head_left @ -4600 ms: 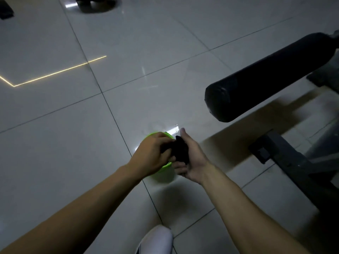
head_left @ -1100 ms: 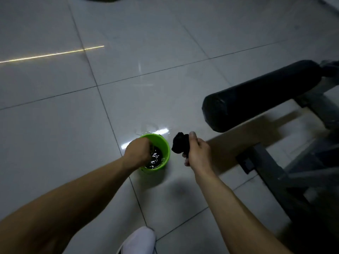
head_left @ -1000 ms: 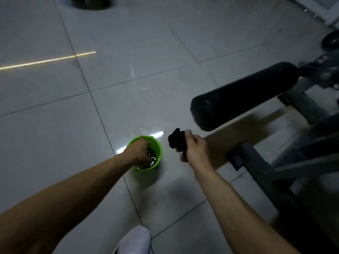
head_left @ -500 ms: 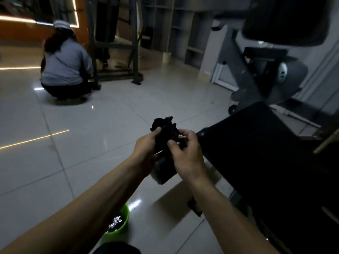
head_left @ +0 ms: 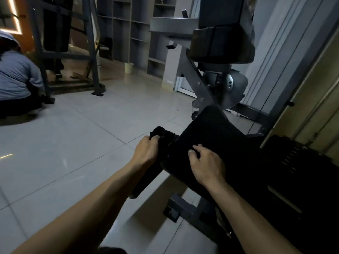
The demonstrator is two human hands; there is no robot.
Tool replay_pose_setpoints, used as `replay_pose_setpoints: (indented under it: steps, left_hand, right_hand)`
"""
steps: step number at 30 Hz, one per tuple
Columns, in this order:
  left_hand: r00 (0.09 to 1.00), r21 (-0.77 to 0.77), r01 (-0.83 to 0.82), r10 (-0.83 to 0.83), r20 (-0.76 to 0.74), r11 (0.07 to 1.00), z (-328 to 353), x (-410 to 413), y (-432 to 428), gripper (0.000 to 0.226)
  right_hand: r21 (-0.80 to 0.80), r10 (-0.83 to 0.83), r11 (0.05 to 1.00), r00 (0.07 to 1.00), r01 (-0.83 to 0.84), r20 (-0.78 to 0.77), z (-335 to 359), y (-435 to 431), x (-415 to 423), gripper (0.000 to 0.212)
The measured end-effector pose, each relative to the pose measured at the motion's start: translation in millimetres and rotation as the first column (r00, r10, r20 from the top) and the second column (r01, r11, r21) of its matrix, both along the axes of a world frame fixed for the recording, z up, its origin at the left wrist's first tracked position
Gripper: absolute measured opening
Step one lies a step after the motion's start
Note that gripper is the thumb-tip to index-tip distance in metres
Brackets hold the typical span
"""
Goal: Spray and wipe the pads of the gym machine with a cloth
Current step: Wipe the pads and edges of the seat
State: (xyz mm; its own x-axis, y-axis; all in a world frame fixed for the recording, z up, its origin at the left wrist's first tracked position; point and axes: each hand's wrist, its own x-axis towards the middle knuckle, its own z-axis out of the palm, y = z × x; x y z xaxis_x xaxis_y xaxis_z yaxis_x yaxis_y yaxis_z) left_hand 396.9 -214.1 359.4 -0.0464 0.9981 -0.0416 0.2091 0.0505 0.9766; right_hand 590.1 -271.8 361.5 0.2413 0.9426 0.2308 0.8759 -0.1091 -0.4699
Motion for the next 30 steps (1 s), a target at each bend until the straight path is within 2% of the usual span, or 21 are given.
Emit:
replay_pose_setpoints:
  steps: [2, 4, 6, 8, 9, 11, 14, 15, 17, 19, 21, 28, 30]
  left_hand:
    - [0.997, -0.053, 0.036, -0.032, 0.069, 0.998, 2.4, -7.4, 4.5, 0.049]
    - [0.984, -0.078, 0.060, -0.045, 0.172, 0.995, 4.3, -11.5, 13.3, 0.035]
    - [0.968, -0.038, -0.012, 0.021, 0.248, 0.999, 1.2, -11.4, 33.4, 0.026]
    - [0.962, -0.004, -0.048, 0.047, 0.268, 0.999, -4.5, -7.5, 49.0, 0.045]
    - [0.978, 0.043, -0.026, 0.016, 0.209, 0.999, -6.8, -3.7, 50.4, 0.055]
    - [0.975, 0.150, 0.163, -0.183, 0.127, 0.975, -17.4, 11.7, 50.9, 0.071]
    - [0.813, 0.169, 0.512, -0.539, 0.220, 0.842, -22.8, 27.0, 45.2, 0.084]
    - [0.759, 0.152, 0.566, -0.584, 0.288, 0.810, -24.1, 25.9, 47.4, 0.080]
    - [0.710, 0.164, 0.615, -0.633, 0.309, 0.771, -29.1, 21.8, 56.2, 0.066]
    - [0.735, 0.252, 0.591, -0.640, 0.223, 0.766, -31.7, 22.6, 56.4, 0.054]
    - [0.804, 0.287, 0.522, -0.576, 0.149, 0.803, -31.8, 31.6, 60.0, 0.049]
    - [0.861, 0.247, 0.490, -0.508, 0.012, 0.836, -14.9, 94.9, 133.8, 0.052]
    - [0.872, 0.199, 0.469, -0.487, 0.050, 0.861, -2.6, 115.4, 163.3, 0.046]
  right_hand:
    - [0.057, -0.032, 0.998, 0.997, 0.028, 0.065, 6.4, -2.1, -0.6, 0.042]
    - [0.067, -0.039, 0.997, 0.998, 0.035, 0.059, 12.5, 2.4, 2.8, 0.038]
    - [0.079, -0.055, 0.995, 0.998, 0.054, 0.007, 19.4, 13.2, 9.1, 0.034]
    - [0.107, -0.064, 0.992, 0.998, 0.067, -0.030, 23.3, 27.3, 14.0, 0.031]
    - [0.120, -0.066, 0.990, 0.997, 0.069, -0.031, 23.2, 35.9, 16.7, 0.030]
    - [0.120, -0.076, 0.990, 0.997, 0.076, -0.005, 22.6, 56.7, 22.5, 0.032]
    - [0.015, -0.109, 0.994, 0.994, 0.109, 0.020, 30.9, 89.4, 32.9, 0.039]
    - [-0.044, -0.124, 0.991, 0.992, 0.124, 0.007, 33.6, 99.8, 35.6, 0.041]
    - [-0.156, -0.135, 0.979, 0.990, 0.129, -0.029, 34.2, 118.4, 37.7, 0.047]
    - [-0.224, -0.144, 0.967, 0.987, 0.125, -0.074, 26.3, 127.5, 35.3, 0.050]
    - [-0.223, -0.163, 0.964, 0.984, 0.142, -0.078, 15.1, 130.5, 34.9, 0.051]
    - [-0.187, -0.169, 0.970, 0.984, 0.155, -0.064, 2.3, 132.6, 39.2, 0.051]
    - [-0.137, -0.168, 0.978, 0.982, 0.156, -0.081, -1.8, 131.7, 41.0, 0.051]
